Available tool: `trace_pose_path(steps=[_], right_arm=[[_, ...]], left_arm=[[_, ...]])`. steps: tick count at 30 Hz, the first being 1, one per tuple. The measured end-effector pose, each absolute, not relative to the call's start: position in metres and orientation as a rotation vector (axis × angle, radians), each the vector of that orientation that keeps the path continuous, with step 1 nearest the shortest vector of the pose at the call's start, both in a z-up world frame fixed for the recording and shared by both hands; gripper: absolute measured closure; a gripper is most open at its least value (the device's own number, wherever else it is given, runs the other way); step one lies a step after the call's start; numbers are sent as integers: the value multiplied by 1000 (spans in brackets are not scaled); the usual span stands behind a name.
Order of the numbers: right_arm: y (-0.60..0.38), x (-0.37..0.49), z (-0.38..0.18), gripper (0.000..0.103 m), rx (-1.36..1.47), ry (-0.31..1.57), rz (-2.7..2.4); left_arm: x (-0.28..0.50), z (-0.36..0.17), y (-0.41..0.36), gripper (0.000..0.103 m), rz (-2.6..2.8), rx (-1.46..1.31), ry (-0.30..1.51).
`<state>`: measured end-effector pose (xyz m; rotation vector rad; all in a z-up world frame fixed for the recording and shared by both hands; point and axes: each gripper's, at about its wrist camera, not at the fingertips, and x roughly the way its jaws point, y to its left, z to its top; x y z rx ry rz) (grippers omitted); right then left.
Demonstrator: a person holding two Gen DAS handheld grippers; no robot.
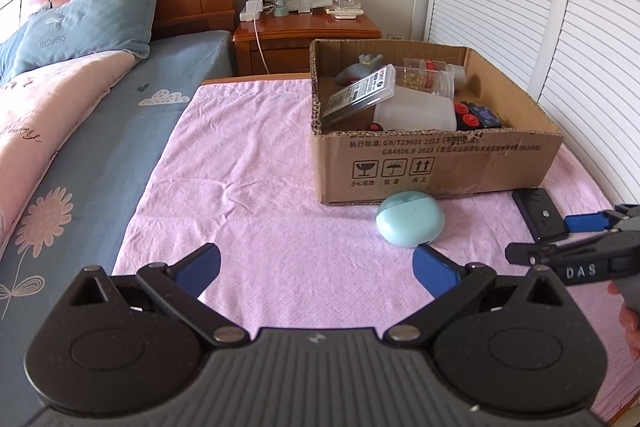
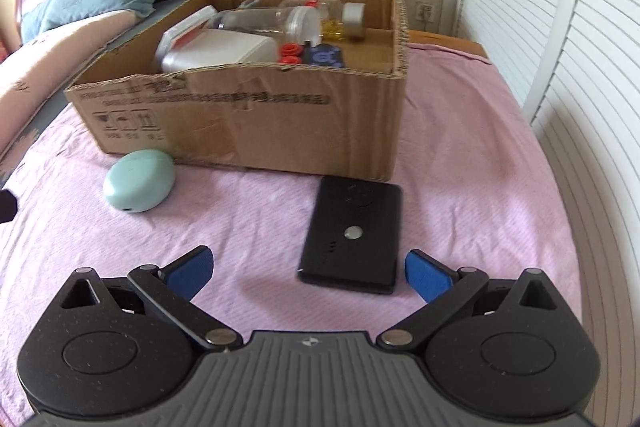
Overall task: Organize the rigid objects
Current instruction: 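Move the left tool to the teal round case while the right approaches the black power bank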
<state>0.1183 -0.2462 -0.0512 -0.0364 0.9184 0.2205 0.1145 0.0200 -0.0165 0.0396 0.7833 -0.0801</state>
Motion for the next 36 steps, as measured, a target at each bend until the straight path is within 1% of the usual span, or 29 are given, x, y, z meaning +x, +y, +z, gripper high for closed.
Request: trace_pose_path(steps=[6,10,16,21,27,30,36], right_arm=[[-232,103,-48,0,-82,941,388],[-238,104,-44,0,-125,912,360],[-260,137,-48,0,-113,902,348],[-256,155,-52,0,-123,915,412],[-233,130,-50,0,-204,971,530],[-221,118,-52,0,-276,972,481],[-219,115,-55,0,-220,937,387]], left_arm=[[117,-20,25,1,-87,28,793],[120,-24,25,1,-93,21,805],[125,-29,18,1,-112,24,826],[125,-31,16,1,-117,23,840],[127,-32,16,1,-118,20,852],[130,-34,14,1,-126,18,865],[140,-37,5,1,-144,20,880]])
